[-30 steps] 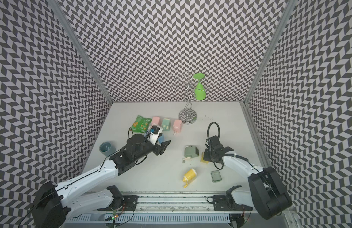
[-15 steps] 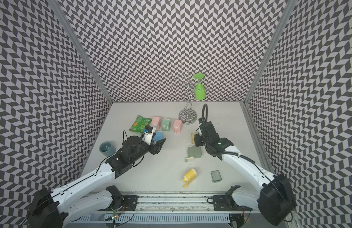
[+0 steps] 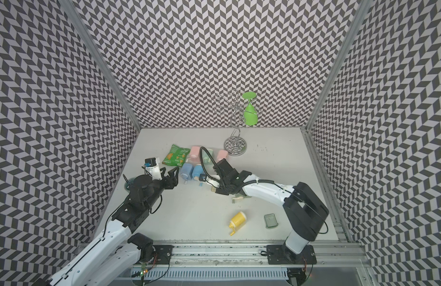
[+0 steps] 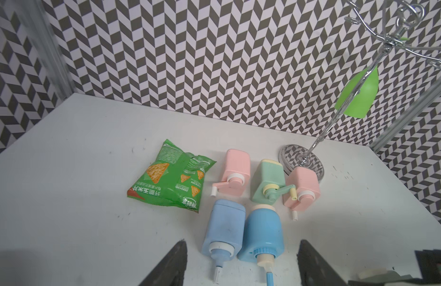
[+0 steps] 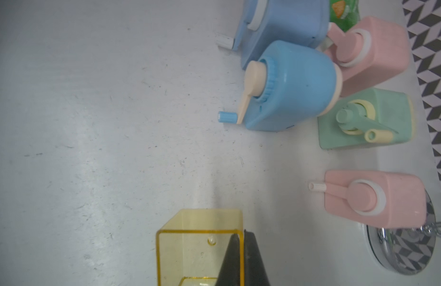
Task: Put the tray back into the pencil sharpener
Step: Place the container at the center of the board.
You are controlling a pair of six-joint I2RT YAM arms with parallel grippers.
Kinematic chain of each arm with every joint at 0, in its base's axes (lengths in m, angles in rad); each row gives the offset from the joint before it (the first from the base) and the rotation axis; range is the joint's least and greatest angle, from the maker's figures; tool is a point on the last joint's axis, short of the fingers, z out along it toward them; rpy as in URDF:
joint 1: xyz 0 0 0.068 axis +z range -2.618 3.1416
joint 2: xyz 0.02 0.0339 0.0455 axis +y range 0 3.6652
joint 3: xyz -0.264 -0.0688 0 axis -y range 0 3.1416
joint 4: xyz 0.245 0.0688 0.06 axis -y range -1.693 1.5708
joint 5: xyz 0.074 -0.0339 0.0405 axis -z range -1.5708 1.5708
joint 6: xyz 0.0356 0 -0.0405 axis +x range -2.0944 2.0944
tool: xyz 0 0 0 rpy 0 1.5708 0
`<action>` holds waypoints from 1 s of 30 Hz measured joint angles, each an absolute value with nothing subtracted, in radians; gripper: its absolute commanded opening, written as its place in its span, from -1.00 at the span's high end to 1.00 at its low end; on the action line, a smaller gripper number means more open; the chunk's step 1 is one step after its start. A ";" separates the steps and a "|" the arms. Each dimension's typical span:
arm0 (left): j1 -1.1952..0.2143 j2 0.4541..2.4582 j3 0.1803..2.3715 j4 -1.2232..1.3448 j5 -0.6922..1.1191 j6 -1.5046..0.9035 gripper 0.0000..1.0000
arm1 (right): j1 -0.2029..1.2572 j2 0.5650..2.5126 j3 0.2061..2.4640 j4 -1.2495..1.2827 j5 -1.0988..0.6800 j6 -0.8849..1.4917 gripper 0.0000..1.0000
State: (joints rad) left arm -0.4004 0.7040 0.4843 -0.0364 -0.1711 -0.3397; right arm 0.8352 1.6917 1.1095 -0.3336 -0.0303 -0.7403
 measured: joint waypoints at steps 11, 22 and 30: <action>-0.397 0.672 0.485 -0.077 -0.178 -0.330 -0.43 | 0.835 1.839 1.176 -0.368 -0.023 -0.894 0.77; -0.397 0.670 0.502 -0.085 -0.127 -0.267 -0.50 | 0.833 1.822 1.174 -0.347 -0.034 -0.875 0.42; -0.400 0.749 0.501 0.019 0.225 -0.171 -0.58 | 0.773 1.371 0.929 -0.084 0.060 -0.492 0.47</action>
State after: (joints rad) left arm -0.4000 0.7490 0.5011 0.0189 0.2249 -0.1711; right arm 0.7734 1.3712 0.9287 -0.0845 0.0597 -0.4919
